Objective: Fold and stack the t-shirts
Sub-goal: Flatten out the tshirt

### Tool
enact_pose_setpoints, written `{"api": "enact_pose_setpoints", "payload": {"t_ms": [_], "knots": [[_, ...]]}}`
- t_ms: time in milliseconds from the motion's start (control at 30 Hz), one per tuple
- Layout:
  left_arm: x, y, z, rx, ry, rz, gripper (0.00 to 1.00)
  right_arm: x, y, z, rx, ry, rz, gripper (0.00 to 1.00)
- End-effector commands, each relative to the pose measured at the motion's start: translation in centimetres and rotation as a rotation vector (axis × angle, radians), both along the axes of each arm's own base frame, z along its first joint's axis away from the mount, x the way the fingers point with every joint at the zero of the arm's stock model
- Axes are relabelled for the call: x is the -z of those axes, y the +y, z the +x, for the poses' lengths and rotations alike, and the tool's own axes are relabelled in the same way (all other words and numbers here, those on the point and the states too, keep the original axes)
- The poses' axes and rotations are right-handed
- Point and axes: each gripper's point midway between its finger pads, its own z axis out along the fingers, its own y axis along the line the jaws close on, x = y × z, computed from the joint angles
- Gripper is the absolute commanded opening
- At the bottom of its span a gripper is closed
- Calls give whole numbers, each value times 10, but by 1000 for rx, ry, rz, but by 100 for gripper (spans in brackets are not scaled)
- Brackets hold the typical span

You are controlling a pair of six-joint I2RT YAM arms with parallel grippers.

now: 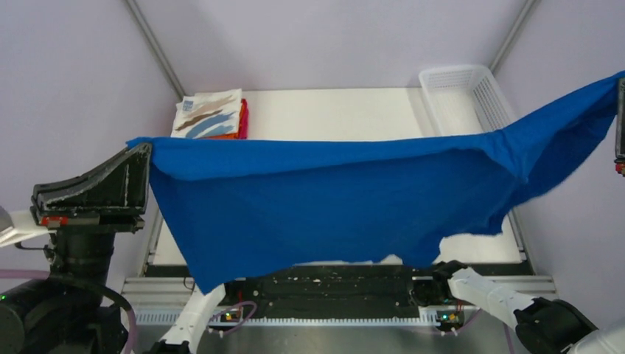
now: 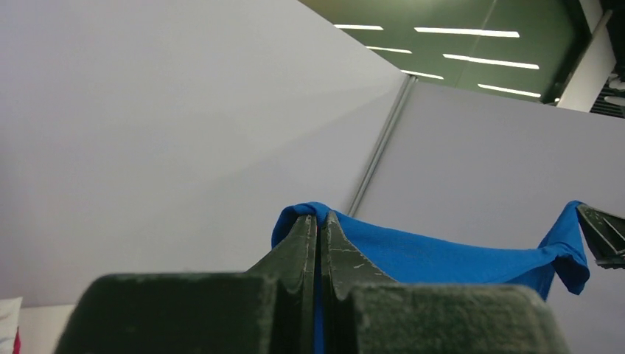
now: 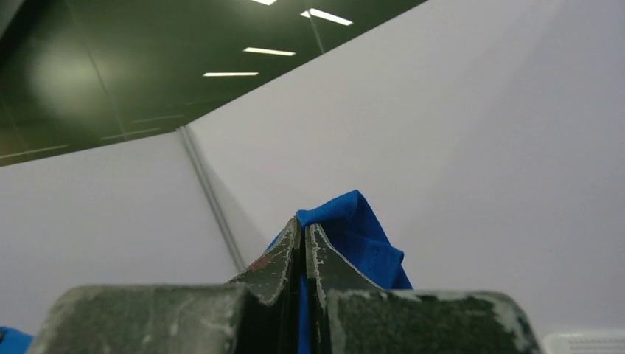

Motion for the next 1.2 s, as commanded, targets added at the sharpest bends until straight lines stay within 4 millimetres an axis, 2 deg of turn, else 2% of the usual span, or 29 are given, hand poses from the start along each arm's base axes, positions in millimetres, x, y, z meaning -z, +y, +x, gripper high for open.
{"api": "enact_pose_setpoints", "payload": {"t_ms": [0,67,133,200,300,367,400,500,533,567,633,667,700,733,767,800,867,933,967,1000,1067,1133,1167], "knots": [[28,-3,72,5,167,-13,0,45,14,86,167,221,-103,0],[58,-1,105,-17,264,-29,0,68,7,112,273,294,-110,0],[100,0,144,-32,383,-40,0,97,1,141,383,369,-119,0],[150,4,183,-68,512,-55,0,131,-1,169,483,442,-151,0],[237,10,238,-129,723,-54,0,193,3,216,619,572,-209,0],[306,15,272,-177,874,-48,0,241,8,251,694,652,-226,0],[335,18,287,-204,932,-46,0,278,7,271,714,720,-232,0],[416,27,329,-279,1121,-21,0,377,17,329,566,879,-190,0],[437,30,343,-301,1174,-8,0,405,21,346,508,908,-163,0],[468,35,361,-328,1248,13,0,436,25,363,464,952,-150,0],[510,46,393,-377,1353,29,0,483,35,397,405,1041,-139,0],[520,52,412,-388,1376,37,0,502,42,418,375,1075,-146,0],[532,52,431,-380,1411,45,12,520,49,439,344,1105,-150,0],[535,61,451,-362,1433,38,40,533,56,463,299,1143,-151,0],[541,61,469,-332,1467,37,73,546,67,483,230,1197,-145,9],[535,57,488,-280,1480,18,94,556,73,502,191,1237,-140,19],[519,47,512,-202,1459,7,99,561,84,530,139,1262,-128,39],[499,41,524,-166,1389,-6,99,549,92,539,99,1221,-124,80],[491,38,526,-153,1350,-9,99,538,94,538,84,1192,-123,89],[490,37,520,-145,1346,-14,99,533,94,531,81,1182,-127,93],[489,31,504,-117,1348,-32,99,546,91,505,77,1224,-142,95],[495,21,480,-70,1364,-38,99,563,89,470,61,1280,-147,96],[491,13,465,-34,1358,-34,99,572,91,450,39,1305,-146,96]]}}
